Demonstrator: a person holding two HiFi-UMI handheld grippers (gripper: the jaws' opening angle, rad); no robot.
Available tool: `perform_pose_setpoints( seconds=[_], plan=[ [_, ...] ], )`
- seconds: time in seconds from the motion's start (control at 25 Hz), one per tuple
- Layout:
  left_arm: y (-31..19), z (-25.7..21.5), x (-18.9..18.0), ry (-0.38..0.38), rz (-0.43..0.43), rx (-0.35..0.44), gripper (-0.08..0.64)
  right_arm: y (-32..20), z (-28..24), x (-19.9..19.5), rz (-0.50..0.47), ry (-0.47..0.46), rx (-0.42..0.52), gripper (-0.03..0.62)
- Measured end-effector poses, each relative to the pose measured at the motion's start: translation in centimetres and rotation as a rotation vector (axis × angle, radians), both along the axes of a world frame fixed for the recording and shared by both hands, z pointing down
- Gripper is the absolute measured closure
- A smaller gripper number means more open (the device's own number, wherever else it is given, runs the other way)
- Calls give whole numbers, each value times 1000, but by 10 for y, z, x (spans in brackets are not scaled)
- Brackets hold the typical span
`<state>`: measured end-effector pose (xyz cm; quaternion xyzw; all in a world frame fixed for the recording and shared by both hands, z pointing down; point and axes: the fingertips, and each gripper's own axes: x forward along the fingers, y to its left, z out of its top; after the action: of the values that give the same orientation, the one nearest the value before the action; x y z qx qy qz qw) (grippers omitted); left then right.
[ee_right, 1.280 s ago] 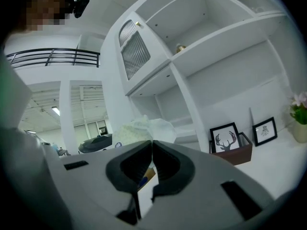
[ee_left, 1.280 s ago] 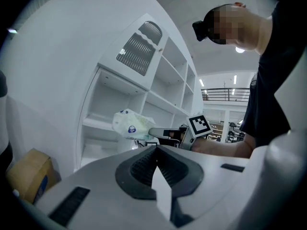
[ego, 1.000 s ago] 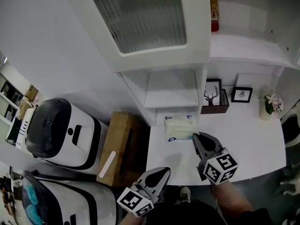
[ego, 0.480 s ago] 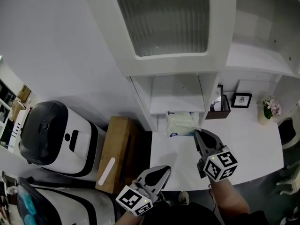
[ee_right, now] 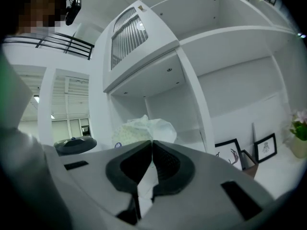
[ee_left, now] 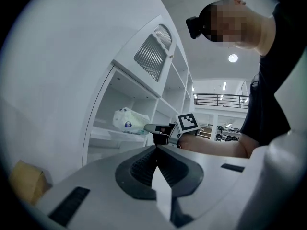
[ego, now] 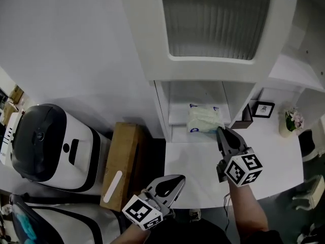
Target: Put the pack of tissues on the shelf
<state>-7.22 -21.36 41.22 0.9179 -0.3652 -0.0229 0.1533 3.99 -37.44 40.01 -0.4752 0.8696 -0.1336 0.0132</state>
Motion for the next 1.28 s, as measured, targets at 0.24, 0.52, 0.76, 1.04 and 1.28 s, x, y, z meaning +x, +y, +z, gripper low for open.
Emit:
perform_pose_setpoints(
  seconds=[0.24,0.52,0.76,1.04,1.28],
  plan=[
    [-15,2,-17,6,19,-4,555,-23,4,-12,27,24,-10,584],
    [-32,11,-33,-7,43,-29,555,-51,13,-18,66,38,-20,584],
    [-45,25,-43,-18,66,-64,555,-72,25,-21,90,66,-40,584],
    [-56,34,-46,-9,85,-94,555,-88,33,-18,124,78,-73,584],
    [-57,38,-43,-1,78,-108,555,-91,36,-18,126,63,-86,583]
  ],
)
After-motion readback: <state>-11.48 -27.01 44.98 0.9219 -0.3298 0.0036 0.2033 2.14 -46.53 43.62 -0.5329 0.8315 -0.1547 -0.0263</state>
